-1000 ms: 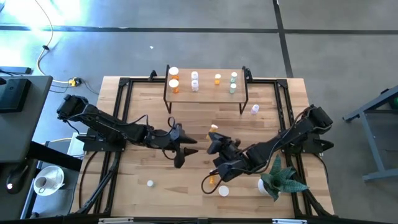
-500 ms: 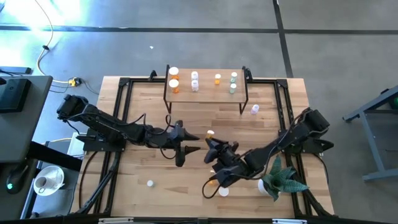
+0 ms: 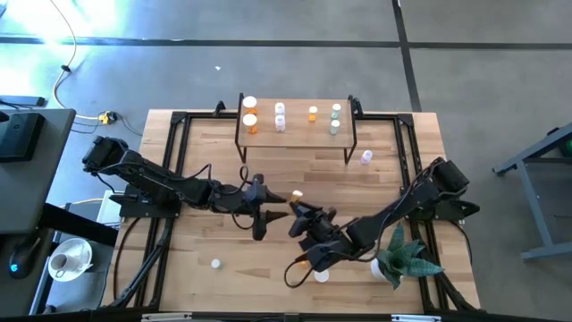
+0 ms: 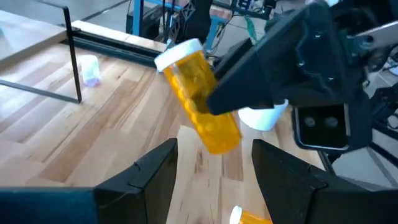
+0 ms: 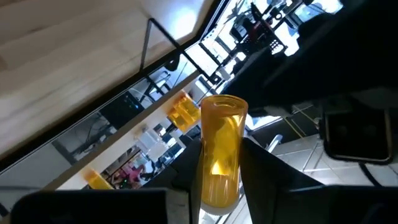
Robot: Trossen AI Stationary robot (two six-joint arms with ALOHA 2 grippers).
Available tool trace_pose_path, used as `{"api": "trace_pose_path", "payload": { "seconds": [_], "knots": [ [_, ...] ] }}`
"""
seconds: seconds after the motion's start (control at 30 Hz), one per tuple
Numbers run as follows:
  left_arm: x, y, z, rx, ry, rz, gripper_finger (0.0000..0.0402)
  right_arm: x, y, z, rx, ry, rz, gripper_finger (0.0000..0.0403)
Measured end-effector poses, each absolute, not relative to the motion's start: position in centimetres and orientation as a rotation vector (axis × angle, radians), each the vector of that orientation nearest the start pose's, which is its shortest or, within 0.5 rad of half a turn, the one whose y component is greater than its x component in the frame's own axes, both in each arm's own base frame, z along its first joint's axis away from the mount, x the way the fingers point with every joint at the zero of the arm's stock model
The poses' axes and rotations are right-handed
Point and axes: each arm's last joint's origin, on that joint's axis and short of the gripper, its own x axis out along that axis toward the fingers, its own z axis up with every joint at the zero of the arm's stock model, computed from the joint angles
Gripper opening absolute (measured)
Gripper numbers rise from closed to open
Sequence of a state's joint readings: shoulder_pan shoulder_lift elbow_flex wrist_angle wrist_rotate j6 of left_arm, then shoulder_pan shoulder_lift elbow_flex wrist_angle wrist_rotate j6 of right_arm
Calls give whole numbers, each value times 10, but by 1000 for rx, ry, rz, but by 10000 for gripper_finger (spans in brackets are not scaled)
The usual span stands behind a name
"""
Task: Pick and place medicine bottles onto shelf by color
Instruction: Put the top center small orange pill bottle on the shelf aligned with the other small orange pill bottle
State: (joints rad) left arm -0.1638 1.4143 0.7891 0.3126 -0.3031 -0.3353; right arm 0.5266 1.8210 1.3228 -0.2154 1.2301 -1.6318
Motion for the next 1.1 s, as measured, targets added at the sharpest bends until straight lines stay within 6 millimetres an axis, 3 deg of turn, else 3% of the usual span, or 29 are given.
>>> {"api": "trace_pose_path", "payload": {
  "seconds": [0.63,1.1],
  "knots": [
    [302,-41,245,-298,230,159,193,358,176,256,-2091,866,-151,76],
    [302,-42,244,-305,239,142,114,359,176,256,-2192,862,-76,76]
  ]
}}
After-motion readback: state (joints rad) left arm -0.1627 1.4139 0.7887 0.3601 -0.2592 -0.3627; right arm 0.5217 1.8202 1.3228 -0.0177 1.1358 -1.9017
